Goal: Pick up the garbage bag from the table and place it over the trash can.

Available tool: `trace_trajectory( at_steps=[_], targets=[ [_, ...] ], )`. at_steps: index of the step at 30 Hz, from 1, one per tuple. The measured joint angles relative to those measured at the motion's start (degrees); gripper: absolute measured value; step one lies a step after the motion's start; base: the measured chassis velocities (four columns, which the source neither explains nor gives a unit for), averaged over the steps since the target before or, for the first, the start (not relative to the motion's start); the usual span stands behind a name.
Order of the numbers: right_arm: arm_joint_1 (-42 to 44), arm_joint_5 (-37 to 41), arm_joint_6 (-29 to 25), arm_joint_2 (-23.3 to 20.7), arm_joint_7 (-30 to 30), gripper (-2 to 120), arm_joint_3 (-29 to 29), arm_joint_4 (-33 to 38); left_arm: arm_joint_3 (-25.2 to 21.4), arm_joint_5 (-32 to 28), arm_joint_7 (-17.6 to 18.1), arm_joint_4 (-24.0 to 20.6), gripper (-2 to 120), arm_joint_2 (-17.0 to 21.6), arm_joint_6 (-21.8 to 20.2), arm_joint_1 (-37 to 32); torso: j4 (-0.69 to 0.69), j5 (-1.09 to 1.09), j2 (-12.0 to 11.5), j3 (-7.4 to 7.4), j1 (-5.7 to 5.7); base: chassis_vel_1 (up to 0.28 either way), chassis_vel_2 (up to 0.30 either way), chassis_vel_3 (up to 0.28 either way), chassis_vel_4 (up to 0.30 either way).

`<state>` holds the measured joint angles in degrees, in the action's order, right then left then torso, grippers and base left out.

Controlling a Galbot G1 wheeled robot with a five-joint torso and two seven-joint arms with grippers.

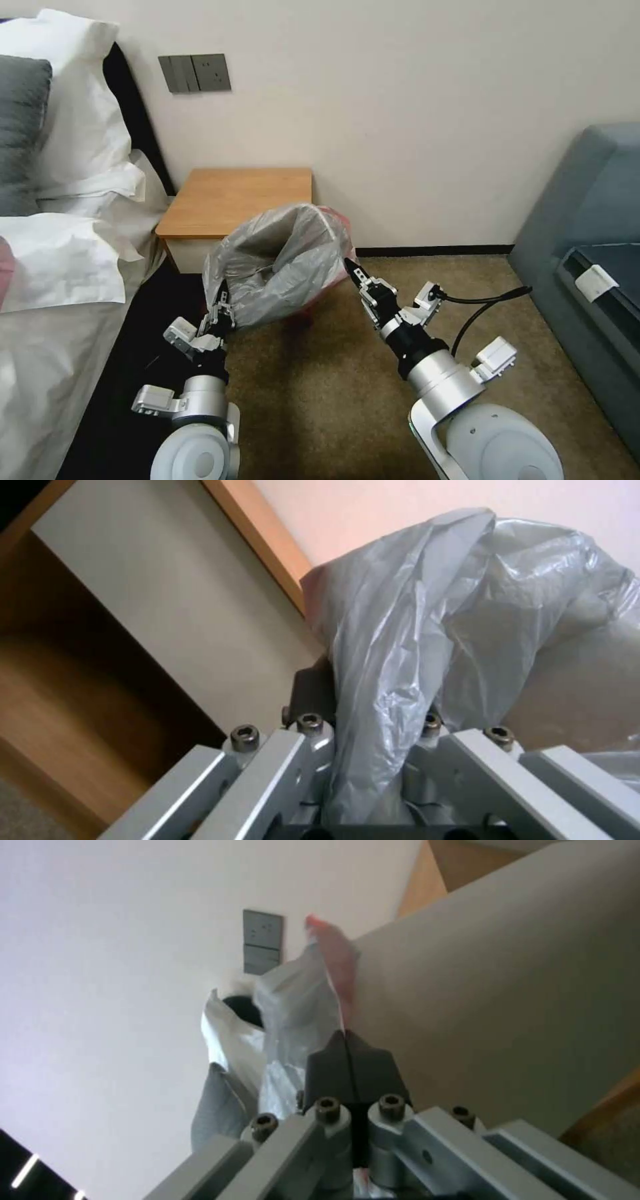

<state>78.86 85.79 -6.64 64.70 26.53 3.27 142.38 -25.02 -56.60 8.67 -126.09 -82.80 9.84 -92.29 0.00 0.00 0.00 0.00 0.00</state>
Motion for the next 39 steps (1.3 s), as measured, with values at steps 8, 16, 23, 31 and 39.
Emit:
trace_trajectory(
  at_steps=[8,16,23,31,39],
  targets=[
    [0.6,-1.4,-0.2,0.4,-1.0,0,0.1,-1.6,-0.4,-3.8,1.4,-1.4,8,0.2,-0.4,0.1,0.00,0.00,0.0,0.00,0.00,0.000,0.000,0.000,0.000],
    [-2.9,-3.3,-0.3,0.5,-2.0,0,-0.1,-7.5,-0.2,-6.2,1.4,-3.7,8,0.6,-1.6,-0.8,0.00,0.00,0.0,0.00,0.00,0.000,0.000,0.000,0.000],
    [-8.2,-6.2,-0.2,0.6,-3.4,0,-0.3,-15.3,-0.2,-6.3,1.3,-5.2,8,1.0,-2.7,-2.1,0.02,0.01,0.0,0.00,0.00,0.000,0.000,0.000,0.000],
    [-2.3,-8.4,-0.2,0.4,-1.8,0,1.0,-8.7,-0.8,-6.0,1.8,-4.9,8,0.9,-2.5,-1.4,0.00,0.00,0.0,0.00,0.00,0.000,0.000,0.000,0.000],
    [4.5,-9.3,-0.9,1.4,-1.6,21,2.5,-0.9,-0.6,-6.0,2.7,-3.5,8,0.5,-2.2,-0.7,0.00,-0.01,0.0,0.00,0.00,0.000,0.000,0.000,0.000]
  ],
)
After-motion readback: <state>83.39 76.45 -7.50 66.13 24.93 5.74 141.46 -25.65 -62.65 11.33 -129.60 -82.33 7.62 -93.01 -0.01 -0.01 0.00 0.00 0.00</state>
